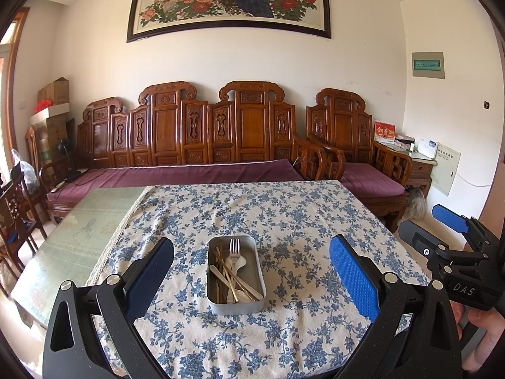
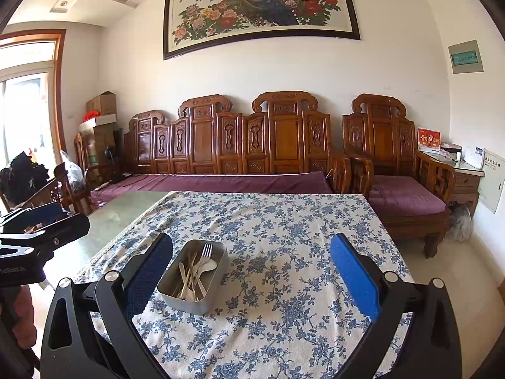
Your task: Organize utensils
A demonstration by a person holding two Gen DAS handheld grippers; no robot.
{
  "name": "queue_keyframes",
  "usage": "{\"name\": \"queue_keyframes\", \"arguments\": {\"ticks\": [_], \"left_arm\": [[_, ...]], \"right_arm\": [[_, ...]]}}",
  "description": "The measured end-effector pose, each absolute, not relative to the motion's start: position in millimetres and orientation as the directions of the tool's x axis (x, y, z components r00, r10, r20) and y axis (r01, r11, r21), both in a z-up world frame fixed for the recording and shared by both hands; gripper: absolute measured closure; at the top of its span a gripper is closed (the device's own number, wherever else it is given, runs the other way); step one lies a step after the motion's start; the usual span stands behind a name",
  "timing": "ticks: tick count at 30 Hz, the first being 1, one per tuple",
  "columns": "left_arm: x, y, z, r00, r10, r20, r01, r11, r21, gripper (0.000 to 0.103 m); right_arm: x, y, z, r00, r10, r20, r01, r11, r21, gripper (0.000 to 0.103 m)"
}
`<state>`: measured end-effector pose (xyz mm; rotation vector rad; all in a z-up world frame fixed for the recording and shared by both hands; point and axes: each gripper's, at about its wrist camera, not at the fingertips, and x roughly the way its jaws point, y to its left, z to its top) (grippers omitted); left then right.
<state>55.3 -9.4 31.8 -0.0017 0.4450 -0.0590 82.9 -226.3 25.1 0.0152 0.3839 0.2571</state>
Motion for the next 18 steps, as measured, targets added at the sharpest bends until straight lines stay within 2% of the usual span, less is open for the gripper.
{"name": "queue_keyframes", "arguments": {"ticks": [18], "left_arm": [[53.6,-9.3,30.6,0.9,-0.057,-0.432,0.054,0.998,-0.019,0.008]], "right_arm": [[84.9,-226.4,24.1,0.896,0.25,-0.368,-0.244,0.968,0.063,0.002]]}}
